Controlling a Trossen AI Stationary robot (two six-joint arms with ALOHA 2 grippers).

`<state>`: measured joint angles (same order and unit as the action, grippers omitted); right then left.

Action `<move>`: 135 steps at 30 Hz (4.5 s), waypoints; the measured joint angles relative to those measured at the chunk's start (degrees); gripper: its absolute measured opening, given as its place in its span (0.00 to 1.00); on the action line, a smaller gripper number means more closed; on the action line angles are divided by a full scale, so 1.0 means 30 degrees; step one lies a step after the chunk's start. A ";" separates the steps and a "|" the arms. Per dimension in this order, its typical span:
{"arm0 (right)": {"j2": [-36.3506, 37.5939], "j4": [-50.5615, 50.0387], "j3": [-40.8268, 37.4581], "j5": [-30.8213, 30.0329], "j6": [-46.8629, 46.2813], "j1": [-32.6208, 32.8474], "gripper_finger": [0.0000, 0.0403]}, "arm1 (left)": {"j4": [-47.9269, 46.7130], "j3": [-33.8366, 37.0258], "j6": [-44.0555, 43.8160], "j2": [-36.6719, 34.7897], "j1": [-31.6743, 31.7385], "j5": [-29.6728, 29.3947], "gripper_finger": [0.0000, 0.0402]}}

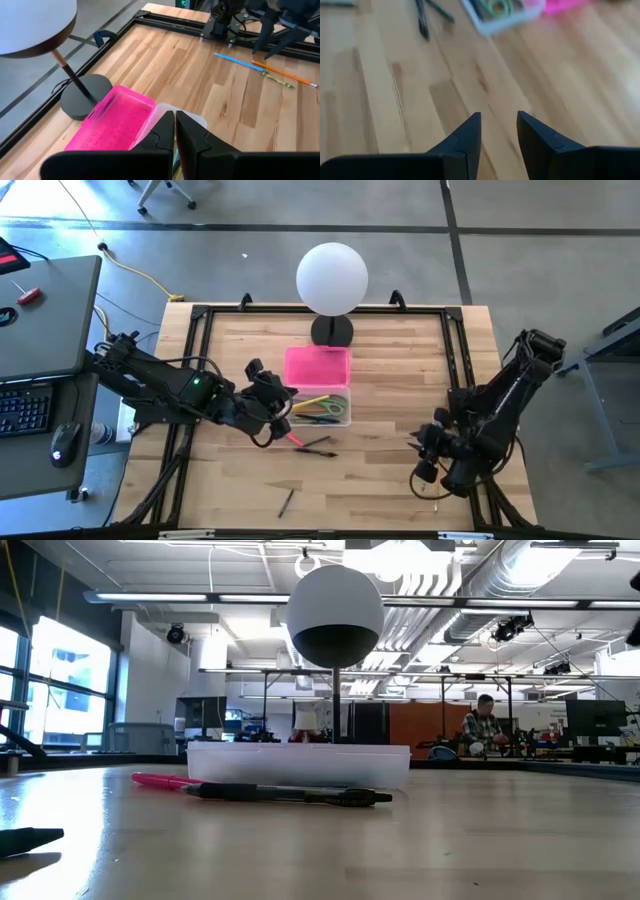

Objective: Pick & place school supplies into a supply box
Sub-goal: Put the light blue pencil into the pink supply box

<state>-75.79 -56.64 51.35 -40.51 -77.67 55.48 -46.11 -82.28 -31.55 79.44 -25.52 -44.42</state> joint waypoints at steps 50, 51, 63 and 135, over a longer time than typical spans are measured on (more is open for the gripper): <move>0.0059 0.5739 -0.8059 0.5374 -0.1807 -0.5584 0.16 | 0.0029 -0.0007 0.0064 -0.0015 0.0007 -0.1020 0.12; 0.0015 0.5932 -0.8040 0.4953 -0.1355 -0.5642 0.15 | 0.0036 -0.0007 0.0064 -0.0015 0.0007 -0.1013 0.12; -0.1232 1.7671 -0.8081 0.1203 1.2072 -0.8710 0.06 | 0.0041 -0.0022 -0.0083 -0.0022 0.0007 -0.0906 0.12; -0.5277 2.8199 -0.6576 -0.2270 2.0372 -0.8621 0.01 | 0.2908 -0.0015 0.1099 -0.0015 0.0000 -0.1250 0.12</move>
<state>-91.62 27.96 31.62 -47.32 -16.56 29.61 -37.38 -82.32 -28.25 79.40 -25.52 -48.17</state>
